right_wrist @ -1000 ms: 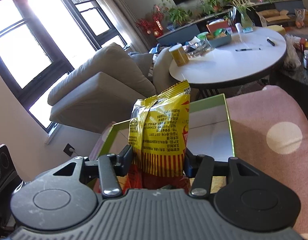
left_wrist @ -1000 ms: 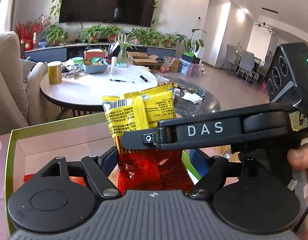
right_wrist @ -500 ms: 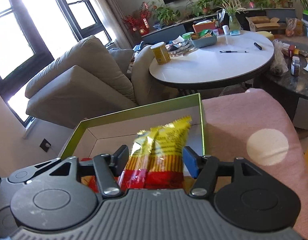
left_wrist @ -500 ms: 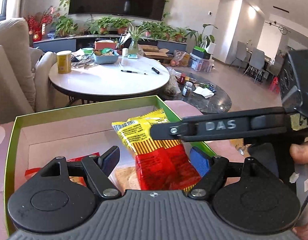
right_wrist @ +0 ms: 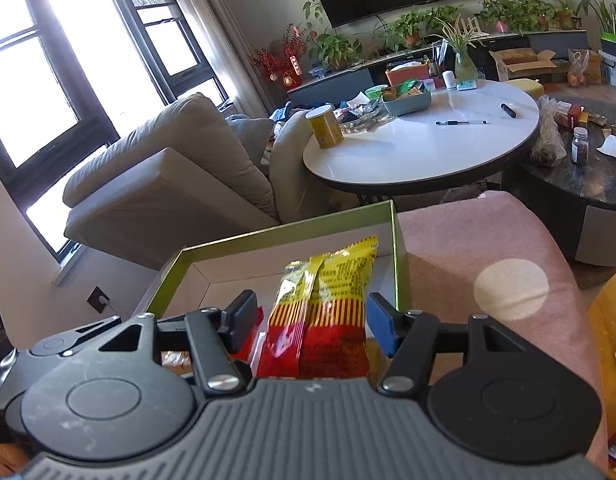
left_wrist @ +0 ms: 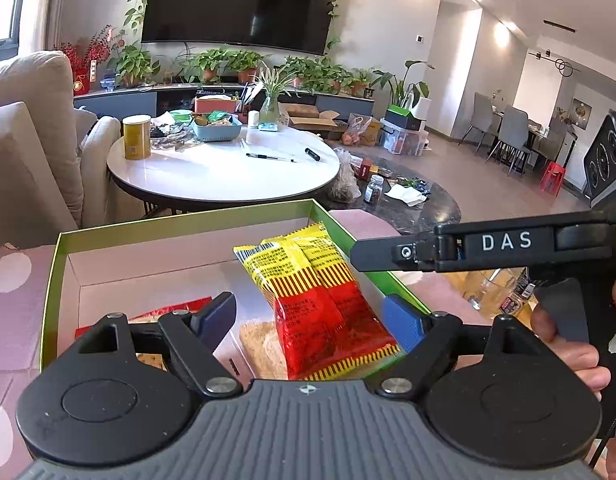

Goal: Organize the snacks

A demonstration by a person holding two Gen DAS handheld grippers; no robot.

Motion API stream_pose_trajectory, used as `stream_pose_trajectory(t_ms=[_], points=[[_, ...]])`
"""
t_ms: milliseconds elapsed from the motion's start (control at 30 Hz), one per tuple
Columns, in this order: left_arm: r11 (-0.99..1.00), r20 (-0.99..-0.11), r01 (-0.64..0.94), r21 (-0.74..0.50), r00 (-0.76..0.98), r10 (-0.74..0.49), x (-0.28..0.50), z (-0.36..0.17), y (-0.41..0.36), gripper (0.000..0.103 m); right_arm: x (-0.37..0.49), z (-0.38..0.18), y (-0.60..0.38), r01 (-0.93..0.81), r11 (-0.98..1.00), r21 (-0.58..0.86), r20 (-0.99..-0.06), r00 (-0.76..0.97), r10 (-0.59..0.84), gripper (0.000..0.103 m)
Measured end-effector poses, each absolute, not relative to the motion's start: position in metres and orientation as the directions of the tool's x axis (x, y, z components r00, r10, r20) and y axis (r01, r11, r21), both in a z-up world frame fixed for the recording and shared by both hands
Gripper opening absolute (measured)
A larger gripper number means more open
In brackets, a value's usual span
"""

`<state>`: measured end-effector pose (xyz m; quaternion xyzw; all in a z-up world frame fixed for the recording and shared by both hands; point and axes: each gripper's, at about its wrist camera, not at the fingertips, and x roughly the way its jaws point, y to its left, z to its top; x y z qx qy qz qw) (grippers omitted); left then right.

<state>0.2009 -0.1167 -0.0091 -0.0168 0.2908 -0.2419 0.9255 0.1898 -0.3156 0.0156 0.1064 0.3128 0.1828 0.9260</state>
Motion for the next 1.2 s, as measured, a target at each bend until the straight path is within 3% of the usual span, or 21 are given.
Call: stream_pose_trajectory(t_ms=[400,667,1200], points=[[0.913,-0.495,0.375,-0.163,0.769,-0.404,0.157,-0.001,-0.075,0.081,0.156,0.016,-0.314,-0.283,0.906,0.316,-0.546,0.727,0.417,0.061],[0.939,-0.528,0.288,-0.187,0.777,-0.343,0.128,-0.016,-0.031,0.081,0.133,0.004,-0.281,-0.353,0.893,0.279,-0.590,0.671,0.449,0.061],[0.918,-0.580,0.305,-0.255,0.711,-0.398,0.110,-0.054,-0.014,0.082,0.115,-0.024,-0.242,-0.349,0.897,0.272,-0.672,0.598,0.437,0.061]])
